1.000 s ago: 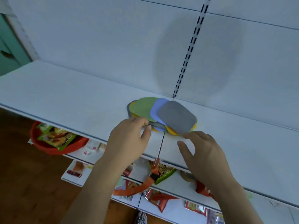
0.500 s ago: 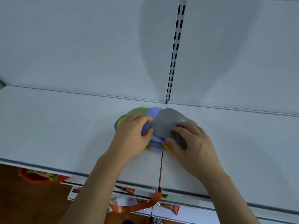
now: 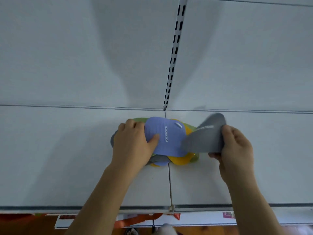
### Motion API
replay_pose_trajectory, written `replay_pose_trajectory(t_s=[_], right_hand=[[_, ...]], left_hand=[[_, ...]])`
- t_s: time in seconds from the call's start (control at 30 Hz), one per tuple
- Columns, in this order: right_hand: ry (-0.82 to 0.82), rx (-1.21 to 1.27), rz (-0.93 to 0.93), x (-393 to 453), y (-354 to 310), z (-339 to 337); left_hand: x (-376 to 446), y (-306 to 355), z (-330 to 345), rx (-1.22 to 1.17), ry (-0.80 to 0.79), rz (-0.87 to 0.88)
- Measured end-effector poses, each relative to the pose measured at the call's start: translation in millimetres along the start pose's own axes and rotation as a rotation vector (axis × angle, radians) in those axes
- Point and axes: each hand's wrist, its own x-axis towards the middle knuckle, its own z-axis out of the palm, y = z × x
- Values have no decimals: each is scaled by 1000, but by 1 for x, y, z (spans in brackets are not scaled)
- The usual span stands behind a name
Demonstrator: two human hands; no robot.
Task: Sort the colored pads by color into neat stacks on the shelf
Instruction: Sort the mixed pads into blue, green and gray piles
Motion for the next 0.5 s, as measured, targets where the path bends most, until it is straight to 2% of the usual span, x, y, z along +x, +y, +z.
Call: replay_pose_trajectory(t_s=[0.07, 0.13, 0.3, 0.4, 0.5], right_hand=[[-40, -434, -139, 3, 12, -5], [-80, -600, -199, -1, 17, -8], [-157, -614, -192, -6, 19, -12], [-162, -527, -209, -7, 18, -16], [-121, -439, -270, -7, 17, -23]], left_hand=[[4, 4, 1, 15, 5, -34], [10, 5, 1, -3, -2, -62], [28, 4, 3, -71, -100, -113], [35, 5, -1, -134, -164, -133], [31, 15, -5, -218, -113, -78]])
